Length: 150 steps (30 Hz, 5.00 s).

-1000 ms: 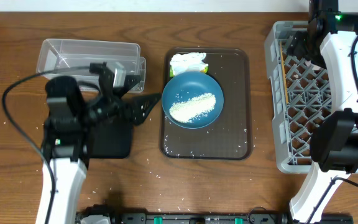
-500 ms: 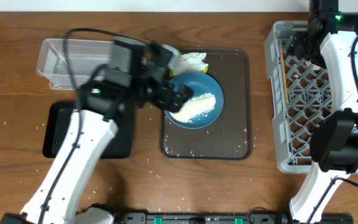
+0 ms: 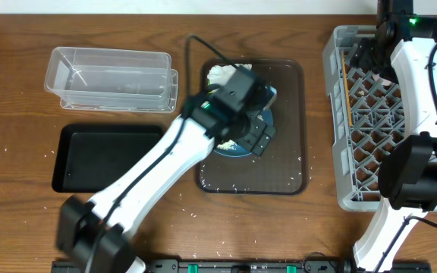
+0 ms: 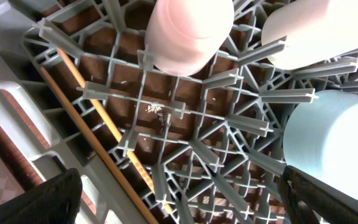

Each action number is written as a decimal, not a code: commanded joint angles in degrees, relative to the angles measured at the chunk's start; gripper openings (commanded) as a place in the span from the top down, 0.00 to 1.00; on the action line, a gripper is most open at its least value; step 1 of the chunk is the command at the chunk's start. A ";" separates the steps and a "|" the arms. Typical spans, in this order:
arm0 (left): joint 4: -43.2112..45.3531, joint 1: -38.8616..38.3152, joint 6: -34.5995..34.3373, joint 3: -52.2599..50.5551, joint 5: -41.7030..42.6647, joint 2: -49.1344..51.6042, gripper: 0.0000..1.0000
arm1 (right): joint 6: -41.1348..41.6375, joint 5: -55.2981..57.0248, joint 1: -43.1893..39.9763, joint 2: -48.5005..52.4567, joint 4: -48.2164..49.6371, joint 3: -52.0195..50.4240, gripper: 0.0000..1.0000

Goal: Sort waste into correct bins and load items into the dishwasher rack
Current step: 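Move the left gripper to the blue plate and grasp its rim, then lift the blue plate with the left gripper, then carry the blue plate over the black tray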

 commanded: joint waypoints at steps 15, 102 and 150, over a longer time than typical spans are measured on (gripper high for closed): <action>-1.51 -0.48 -11.52 15.15 -1.01 14.03 0.07 | 1.01 0.42 -0.04 -1.20 -0.04 -0.17 0.01; 4.59 -13.35 -22.32 12.15 -26.23 29.35 0.86 | 1.01 0.42 -0.04 -1.20 -0.04 -0.17 0.01; -10.78 2.91 -30.73 12.66 -26.34 1.77 0.94 | 1.01 0.42 -0.04 -1.20 -0.04 -0.17 0.01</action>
